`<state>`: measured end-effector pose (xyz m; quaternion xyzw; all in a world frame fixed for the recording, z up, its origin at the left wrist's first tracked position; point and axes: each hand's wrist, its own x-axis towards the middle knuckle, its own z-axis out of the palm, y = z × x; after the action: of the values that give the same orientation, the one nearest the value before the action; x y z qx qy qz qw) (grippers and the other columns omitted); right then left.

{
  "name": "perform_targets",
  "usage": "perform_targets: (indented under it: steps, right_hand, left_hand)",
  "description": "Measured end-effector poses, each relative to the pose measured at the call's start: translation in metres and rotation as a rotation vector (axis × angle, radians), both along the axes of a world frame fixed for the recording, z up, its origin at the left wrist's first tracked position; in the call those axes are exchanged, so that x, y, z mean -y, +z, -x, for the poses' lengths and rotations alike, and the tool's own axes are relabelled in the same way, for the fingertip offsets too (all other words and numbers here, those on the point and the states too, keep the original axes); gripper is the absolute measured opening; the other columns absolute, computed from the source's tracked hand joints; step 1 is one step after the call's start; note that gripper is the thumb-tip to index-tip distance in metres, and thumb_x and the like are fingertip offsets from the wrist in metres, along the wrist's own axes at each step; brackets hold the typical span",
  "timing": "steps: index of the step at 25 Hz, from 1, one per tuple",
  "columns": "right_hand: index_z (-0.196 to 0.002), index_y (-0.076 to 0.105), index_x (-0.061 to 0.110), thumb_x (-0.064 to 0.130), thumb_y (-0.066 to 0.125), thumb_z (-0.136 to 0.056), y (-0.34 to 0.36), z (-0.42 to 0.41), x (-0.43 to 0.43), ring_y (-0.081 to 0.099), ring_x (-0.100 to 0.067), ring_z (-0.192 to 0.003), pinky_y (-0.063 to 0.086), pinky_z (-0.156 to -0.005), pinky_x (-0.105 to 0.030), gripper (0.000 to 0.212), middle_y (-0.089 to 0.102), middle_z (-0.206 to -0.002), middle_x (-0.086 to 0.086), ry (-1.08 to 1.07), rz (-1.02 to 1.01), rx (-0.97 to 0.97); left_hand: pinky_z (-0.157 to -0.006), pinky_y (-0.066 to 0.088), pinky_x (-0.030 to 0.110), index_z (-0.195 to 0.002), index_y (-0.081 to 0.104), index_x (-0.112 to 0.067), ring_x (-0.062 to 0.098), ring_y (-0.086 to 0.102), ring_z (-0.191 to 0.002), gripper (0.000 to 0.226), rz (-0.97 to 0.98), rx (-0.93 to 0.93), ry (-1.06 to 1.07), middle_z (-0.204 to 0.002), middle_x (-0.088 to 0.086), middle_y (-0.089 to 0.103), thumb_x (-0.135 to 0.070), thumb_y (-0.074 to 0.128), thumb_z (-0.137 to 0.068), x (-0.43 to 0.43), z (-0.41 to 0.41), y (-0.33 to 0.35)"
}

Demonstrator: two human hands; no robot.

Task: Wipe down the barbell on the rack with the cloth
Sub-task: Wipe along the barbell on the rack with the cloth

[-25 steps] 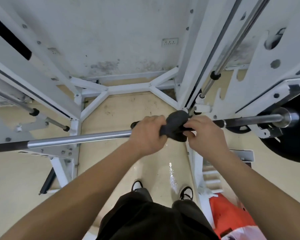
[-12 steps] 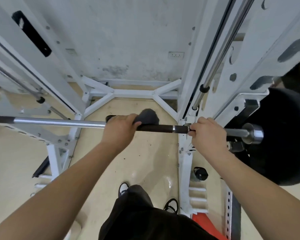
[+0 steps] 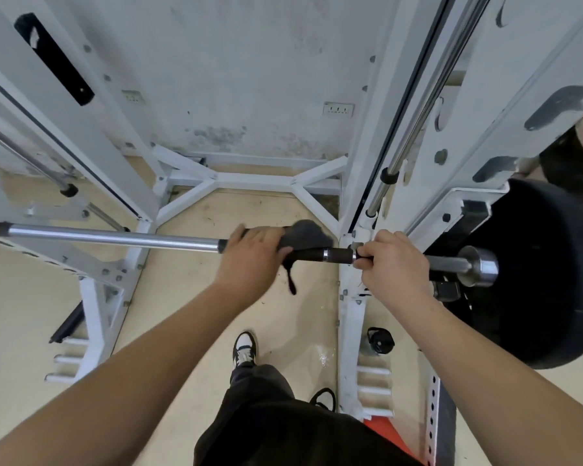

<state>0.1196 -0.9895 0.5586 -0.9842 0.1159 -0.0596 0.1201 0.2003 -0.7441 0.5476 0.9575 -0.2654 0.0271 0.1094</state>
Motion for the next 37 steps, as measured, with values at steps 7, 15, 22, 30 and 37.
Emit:
perform_targets:
  steps: [7, 15, 22, 30, 37]
  right_hand:
    - [-0.090, 0.080, 0.024, 0.026, 0.070, -0.088, 0.005, -0.005, -0.002, 0.050, -0.020, -0.091, 0.043, -0.062, -0.031, 0.011, 0.058, -0.086, 0.007, -0.032, -0.027, -0.050]
    - [-0.096, 0.080, 0.027, 0.036, 0.070, -0.090, 0.009, -0.005, 0.001, 0.050, -0.019, -0.094, 0.046, -0.068, -0.033, 0.014, 0.059, -0.088, 0.006, -0.026, -0.065, -0.092]
    - [-0.097, 0.079, 0.028, 0.036, 0.068, -0.092, 0.006, -0.002, 0.002, 0.048, -0.018, -0.096, 0.036, -0.063, -0.030, 0.014, 0.053, -0.086, 0.010, -0.029, -0.046, -0.084]
    - [-0.103, 0.079, 0.030, 0.033, 0.067, -0.092, 0.002, 0.000, 0.003, 0.046, -0.016, -0.090, 0.036, -0.060, -0.029, 0.016, 0.055, -0.086, 0.008, -0.046, -0.077, -0.035]
    - [-0.104, 0.075, 0.028, 0.029, 0.062, -0.093, 0.024, 0.031, 0.026, 0.056, -0.015, -0.099, 0.048, -0.069, -0.031, 0.017, 0.067, -0.096, 0.012, -0.025, -0.151, -0.046]
  left_hand:
    - [-0.115, 0.033, 0.058, -0.095, 0.062, -0.014, 0.029, 0.064, -0.116, 0.015, 0.039, 0.015, 0.319, -0.107, 0.007, 0.073, -0.027, 0.055, -0.100, 0.038, 0.028, -0.003]
    - [-0.094, 0.047, 0.044, -0.099, 0.062, -0.011, 0.031, 0.063, -0.100, 0.017, 0.061, 0.048, 0.225, -0.102, 0.007, 0.069, -0.026, 0.056, -0.101, -0.031, 0.002, 0.007]
    - [-0.116, 0.038, 0.054, -0.104, 0.065, -0.013, 0.027, 0.062, -0.126, 0.013, 0.055, 0.097, -0.067, -0.124, 0.008, 0.072, -0.018, 0.068, -0.093, 0.070, 0.051, -0.011]
    - [-0.079, 0.055, 0.045, -0.079, 0.058, -0.009, 0.036, 0.064, -0.076, 0.020, 0.010, 0.118, 0.280, -0.074, 0.014, 0.067, -0.015, 0.073, -0.091, 0.026, 0.026, 0.013]
    - [-0.078, 0.049, 0.038, -0.100, 0.053, -0.026, 0.019, 0.058, -0.088, 0.033, 0.056, -0.217, -0.051, -0.091, -0.007, 0.063, -0.056, 0.064, -0.091, 0.045, 0.010, 0.026]
